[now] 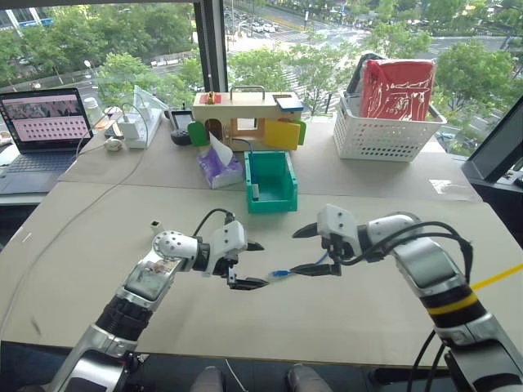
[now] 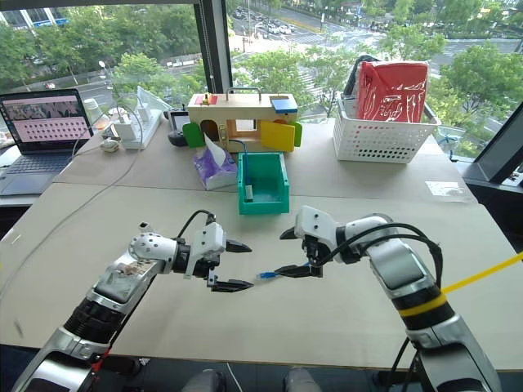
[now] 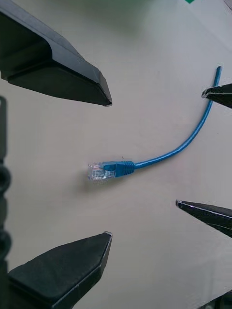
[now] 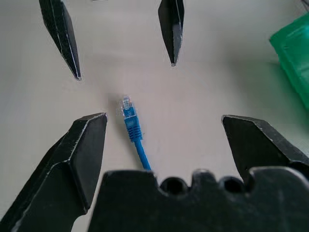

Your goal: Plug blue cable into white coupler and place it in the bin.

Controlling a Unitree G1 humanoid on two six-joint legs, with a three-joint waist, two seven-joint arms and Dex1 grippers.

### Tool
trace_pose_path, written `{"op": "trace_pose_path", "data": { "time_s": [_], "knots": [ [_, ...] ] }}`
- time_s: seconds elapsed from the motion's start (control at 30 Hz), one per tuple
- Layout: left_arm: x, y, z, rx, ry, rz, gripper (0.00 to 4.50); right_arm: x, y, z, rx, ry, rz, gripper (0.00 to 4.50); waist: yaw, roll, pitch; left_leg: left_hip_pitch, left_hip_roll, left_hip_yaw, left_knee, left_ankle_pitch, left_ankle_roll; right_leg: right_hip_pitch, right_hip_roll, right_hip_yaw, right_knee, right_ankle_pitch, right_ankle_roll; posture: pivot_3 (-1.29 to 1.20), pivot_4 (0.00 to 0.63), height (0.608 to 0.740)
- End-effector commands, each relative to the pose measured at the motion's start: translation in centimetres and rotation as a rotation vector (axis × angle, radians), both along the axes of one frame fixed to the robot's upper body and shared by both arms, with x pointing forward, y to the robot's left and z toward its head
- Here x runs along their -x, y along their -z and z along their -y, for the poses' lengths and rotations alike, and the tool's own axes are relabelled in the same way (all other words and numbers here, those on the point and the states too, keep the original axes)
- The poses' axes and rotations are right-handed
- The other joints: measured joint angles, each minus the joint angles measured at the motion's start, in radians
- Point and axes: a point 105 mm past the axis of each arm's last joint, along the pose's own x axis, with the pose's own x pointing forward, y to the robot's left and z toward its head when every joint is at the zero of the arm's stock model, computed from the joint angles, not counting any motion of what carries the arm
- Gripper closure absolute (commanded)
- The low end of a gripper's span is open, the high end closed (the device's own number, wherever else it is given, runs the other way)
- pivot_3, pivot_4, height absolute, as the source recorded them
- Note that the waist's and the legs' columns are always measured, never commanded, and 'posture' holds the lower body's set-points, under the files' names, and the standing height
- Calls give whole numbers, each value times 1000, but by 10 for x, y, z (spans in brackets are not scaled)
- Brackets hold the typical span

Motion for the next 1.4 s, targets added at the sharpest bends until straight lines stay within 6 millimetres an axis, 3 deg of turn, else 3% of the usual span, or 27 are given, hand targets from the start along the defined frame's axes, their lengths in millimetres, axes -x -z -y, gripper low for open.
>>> {"op": "trace_pose_path", "data": {
  "time_s": [0.03, 0.23, 0.43, 0.47, 0.5, 0.7, 0.83, 0.93, 1.07, 1.2, 1.4],
  "knots": [
    [1, 4, 8, 10, -25, 22, 0, 3, -30, 12, -75, 113, 60, 46, -4, 0, 0, 0, 0, 0, 0, 0, 0, 0, 0, 0, 0, 0, 0, 0, 150, 733],
    [-1, 19, 25, 11, -14, -21, 0, 10, -26, 23, -84, 200, 38, 46, -2, 0, 0, 1, 0, -1, 1, 0, 0, 1, 0, 0, 1, 0, 0, 0, 150, 733],
    [-1, 30, 26, -46, -5, 4, 0, 11, -33, 27, -94, 219, 36, 46, -5, 0, 0, 0, 0, -1, 2, 0, 0, 1, 0, 0, 1, 0, 0, 0, 150, 733],
    [-2, 32, 24, -52, -19, 5, 515, 11, -34, 30, -89, 228, 41, 0, -5, 0, 0, 0, 0, -1, 2, 0, 0, 1, 0, 0, 1, 0, 0, 0, 150, 733],
    [-4, 34, 22, -60, -28, 3, 690, 10, -34, 32, -85, 236, 44, 0, -4, 0, 0, 0, 0, -1, 2, 0, 0, 1, 0, 0, 0, 0, 0, 0, 150, 733],
    [-5, 41, 11, -93, -59, -32, 3028, 11, -24, 40, -52, 255, 23, 0, -5, 0, 0, 0, 0, -1, 2, 0, 0, 1, 0, 0, 0, 0, 1, 0, 150, 733],
    [-5, 41, 14, -78, -60, -38, 4414, 11, -24, 42, -50, 273, 20, 0, -6, 0, 0, 1, 0, -1, 2, 0, 0, 1, 0, 0, 1, -1, 2, 0, 150, 733],
    [-6, 40, 18, -72, -59, -28, 4425, 12, -26, 45, -64, 296, 8, 0, -4, 0, 0, 1, 0, -1, 2, 0, 0, 2, 0, 0, 1, -2, 3, 0, 150, 733],
    [-25, 11, 37, 53, -101, 93, 4425, 17, -45, 71, -326, 520, -193, 0, 7, 0, 0, 0, -1, -2, 3, 0, 0, 2, 0, -1, 0, -1, 2, 0, 150, 733],
    [-38, -14, 56, 210, -167, 160, 4425, 49, -2, 72, -444, 672, -484, 0, 25, -2, -2, -4, -1, -5, 6, -2, 3, 3, 0, -3, -1, 0, 1, 0, 150, 733],
    [-29, -27, 71, 318, -164, 147, 4425, 54, 23, 49, -818, 867, -665, 0, 11, 6, -2, -4, -3, -7, 6, -4, 6, 0, 0, -2, 4, 0, 0, 0, 150, 733]
  ]
}}
